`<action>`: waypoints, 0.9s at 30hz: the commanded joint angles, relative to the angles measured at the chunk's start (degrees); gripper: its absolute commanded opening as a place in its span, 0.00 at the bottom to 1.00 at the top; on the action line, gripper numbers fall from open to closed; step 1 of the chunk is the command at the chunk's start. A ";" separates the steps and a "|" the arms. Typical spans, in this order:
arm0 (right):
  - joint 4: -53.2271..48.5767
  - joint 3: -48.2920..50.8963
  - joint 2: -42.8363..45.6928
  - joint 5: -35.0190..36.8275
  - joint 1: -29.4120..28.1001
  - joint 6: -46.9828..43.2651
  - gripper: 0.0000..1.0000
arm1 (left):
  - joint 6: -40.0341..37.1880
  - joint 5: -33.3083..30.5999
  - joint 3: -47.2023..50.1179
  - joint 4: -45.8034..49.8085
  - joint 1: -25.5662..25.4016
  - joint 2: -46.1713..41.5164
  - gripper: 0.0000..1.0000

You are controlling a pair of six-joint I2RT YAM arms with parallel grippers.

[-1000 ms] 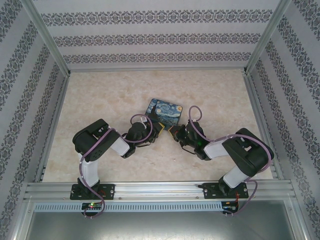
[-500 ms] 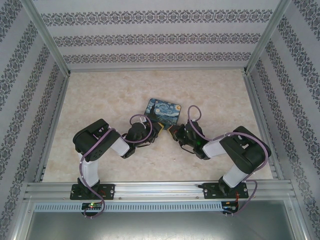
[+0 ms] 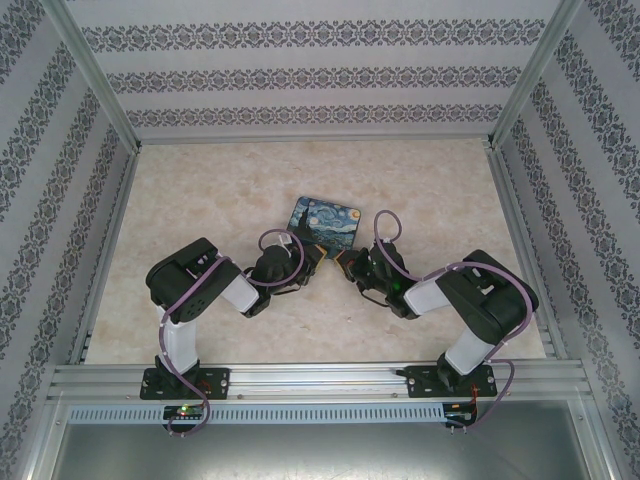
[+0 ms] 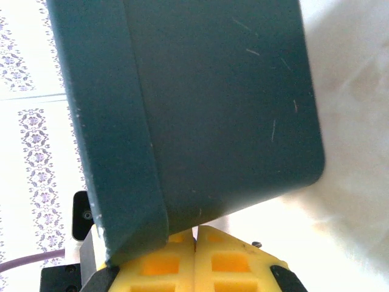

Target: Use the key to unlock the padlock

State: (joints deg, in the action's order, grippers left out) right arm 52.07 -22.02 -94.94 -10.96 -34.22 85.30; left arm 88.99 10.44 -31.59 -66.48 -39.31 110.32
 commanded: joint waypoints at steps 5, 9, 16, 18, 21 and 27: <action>2.33 -1.96 -0.35 0.16 1.34 -1.19 0.00 | -0.10 4.04 1.00 -5.86 -1.52 0.55 0.00; 2.34 -2.37 -0.56 -0.33 1.52 -1.52 0.00 | -0.18 4.57 0.94 -6.07 -1.47 0.50 0.00; 2.22 -2.43 -0.73 -1.95 1.61 -2.51 0.00 | -0.21 7.33 0.18 -4.61 -1.47 0.42 0.00; 1.99 -2.11 -0.45 -1.72 1.61 -2.68 0.00 | -0.48 8.12 -0.12 -4.30 -1.47 0.42 0.00; 1.89 -2.15 -0.51 -1.84 1.70 -2.94 0.00 | -0.61 9.03 -0.15 -4.28 -1.48 0.39 0.00; 1.63 -2.54 -0.72 -1.88 1.61 -3.38 0.00 | -1.00 10.37 0.10 -4.76 -1.48 0.33 0.00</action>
State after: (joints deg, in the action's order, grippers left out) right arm 51.90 -22.50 -95.04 -13.17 -33.10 83.57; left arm 88.92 10.79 -31.14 -67.70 -39.24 110.32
